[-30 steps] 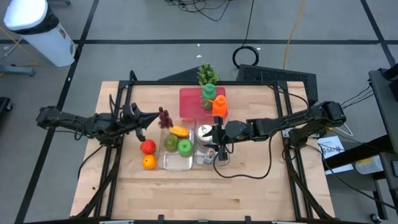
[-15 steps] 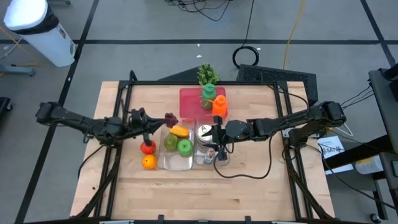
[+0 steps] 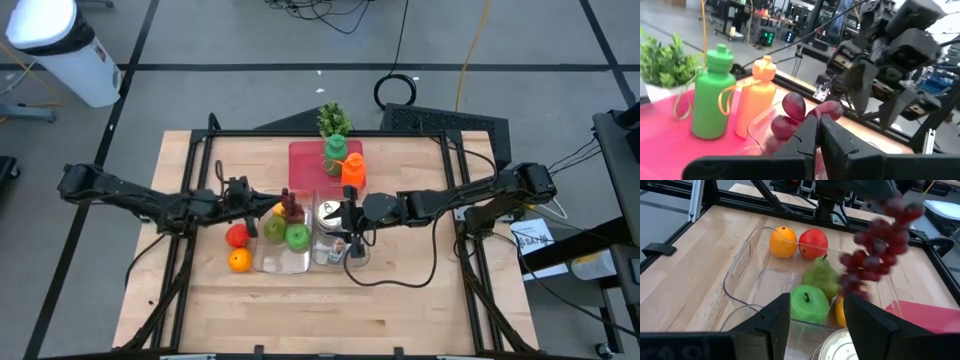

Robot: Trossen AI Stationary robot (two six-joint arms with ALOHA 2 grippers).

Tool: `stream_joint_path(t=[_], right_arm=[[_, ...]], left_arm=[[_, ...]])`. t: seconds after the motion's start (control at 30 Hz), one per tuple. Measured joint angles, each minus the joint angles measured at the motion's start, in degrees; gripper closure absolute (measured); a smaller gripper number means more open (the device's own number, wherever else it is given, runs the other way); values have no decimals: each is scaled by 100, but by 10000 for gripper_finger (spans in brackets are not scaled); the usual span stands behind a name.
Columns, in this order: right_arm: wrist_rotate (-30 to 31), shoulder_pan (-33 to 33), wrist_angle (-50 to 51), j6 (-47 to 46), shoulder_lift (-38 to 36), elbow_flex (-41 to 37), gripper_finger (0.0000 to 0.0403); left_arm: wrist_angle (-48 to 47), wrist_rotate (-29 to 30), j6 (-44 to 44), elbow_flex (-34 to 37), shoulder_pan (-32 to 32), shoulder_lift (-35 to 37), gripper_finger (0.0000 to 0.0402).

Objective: Pick & Place Food Item
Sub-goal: Put the red grapes into the left transparent bin

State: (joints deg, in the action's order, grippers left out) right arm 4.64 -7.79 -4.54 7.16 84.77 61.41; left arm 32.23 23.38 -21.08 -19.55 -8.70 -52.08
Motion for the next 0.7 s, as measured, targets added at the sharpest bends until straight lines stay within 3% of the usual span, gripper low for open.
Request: stream_joint_path(t=[0.37, 0.7], right_arm=[[0, -1, 2, 48, 0, -2, 234], [0, 0, 4, 59, 0, -2, 234]], left_arm=[[915, -751, -353, -13, 488, -905, 386], [574, -860, -452, -163, 734, -1321, 376]])
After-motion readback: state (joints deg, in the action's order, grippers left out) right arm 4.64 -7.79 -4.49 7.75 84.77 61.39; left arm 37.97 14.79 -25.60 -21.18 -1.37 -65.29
